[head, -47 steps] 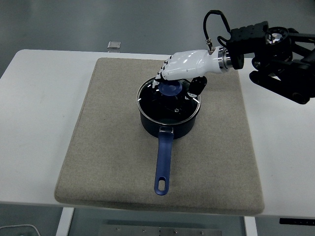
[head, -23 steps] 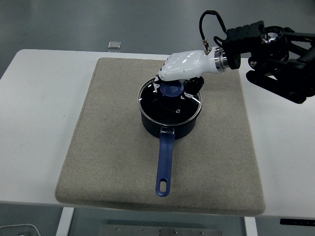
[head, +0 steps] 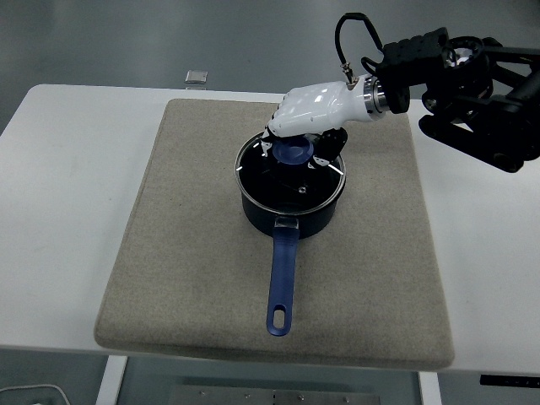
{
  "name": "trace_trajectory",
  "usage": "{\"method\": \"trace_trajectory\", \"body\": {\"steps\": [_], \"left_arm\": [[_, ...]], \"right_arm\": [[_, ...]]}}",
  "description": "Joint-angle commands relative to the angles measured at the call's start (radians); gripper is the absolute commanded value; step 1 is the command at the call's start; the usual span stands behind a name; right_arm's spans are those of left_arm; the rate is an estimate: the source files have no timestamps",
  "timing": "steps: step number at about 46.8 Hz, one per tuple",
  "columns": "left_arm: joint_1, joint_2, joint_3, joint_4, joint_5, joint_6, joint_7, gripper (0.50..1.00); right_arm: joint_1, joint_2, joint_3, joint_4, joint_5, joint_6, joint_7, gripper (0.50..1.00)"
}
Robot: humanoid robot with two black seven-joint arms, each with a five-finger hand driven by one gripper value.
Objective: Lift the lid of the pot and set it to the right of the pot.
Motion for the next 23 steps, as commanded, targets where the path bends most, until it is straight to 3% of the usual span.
{"method": "trace_trajectory", "body": {"steps": [1,23], "left_arm": [[0.000,0.000,0.000,0.000,0.000,0.000,0.000,1.000],[0.000,0.000,0.000,0.000,0.000,0.000,0.000,1.000]], "right_arm": [[0.003,0.000,0.000,0.000,-0.001,0.000,0.000,0.500],[0.034,0.000,-0.003,0.000,0.001,0.002,0.000,0.500]]}}
